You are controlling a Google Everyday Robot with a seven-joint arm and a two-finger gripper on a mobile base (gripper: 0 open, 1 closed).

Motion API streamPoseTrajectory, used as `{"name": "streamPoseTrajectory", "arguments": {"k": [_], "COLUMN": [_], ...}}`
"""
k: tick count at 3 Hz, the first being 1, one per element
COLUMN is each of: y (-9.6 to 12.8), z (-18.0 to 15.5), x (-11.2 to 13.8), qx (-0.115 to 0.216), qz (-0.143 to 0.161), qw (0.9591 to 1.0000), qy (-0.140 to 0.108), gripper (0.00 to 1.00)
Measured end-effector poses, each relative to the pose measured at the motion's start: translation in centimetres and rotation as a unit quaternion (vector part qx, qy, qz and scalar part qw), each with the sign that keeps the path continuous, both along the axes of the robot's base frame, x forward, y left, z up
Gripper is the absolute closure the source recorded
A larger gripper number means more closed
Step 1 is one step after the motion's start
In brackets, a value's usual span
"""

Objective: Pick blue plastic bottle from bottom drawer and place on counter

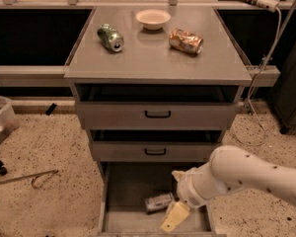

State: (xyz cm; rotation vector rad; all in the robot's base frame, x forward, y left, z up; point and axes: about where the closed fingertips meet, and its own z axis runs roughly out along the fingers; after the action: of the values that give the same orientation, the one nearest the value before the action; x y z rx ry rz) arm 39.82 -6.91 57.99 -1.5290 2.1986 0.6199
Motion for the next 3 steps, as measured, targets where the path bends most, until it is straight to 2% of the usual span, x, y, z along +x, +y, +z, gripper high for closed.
{"name": "streamPoseTrajectory", "arguments": {"k": [1,2,3], "y": [2.0,2.6,2.6], "z": [-6.1,-8.0,-8.0], "x": [1.8,2.5,2.5], "qx": [0.020,0.033,0.033], "qz": [-0.003,-0.021,-0.021], "qw": [0.9996,0.9990,0.9990], "qy": [-0.018,-0.021,-0.021], "gripper": [0.00,0.00,0.00]}}
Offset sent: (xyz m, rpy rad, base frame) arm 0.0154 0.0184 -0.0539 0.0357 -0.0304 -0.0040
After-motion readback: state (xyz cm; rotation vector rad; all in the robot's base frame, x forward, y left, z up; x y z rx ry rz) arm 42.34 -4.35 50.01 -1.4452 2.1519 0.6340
